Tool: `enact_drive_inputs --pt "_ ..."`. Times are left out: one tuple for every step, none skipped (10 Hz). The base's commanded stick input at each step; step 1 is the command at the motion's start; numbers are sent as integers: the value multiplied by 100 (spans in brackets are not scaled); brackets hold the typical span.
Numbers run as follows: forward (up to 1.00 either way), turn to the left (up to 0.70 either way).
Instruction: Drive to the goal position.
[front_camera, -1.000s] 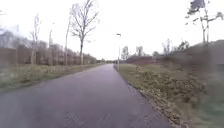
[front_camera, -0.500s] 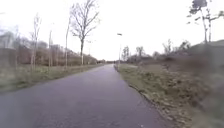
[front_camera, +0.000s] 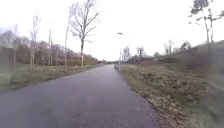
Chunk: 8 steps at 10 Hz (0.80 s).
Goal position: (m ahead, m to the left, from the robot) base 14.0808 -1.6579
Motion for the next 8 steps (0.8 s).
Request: enact_drive_inputs --pt "70 0" --pt "70 0" --pt "70 0" --pt "70 0" --pt "70 0" --pt "70 0" --pt "70 0" --pt "70 0"
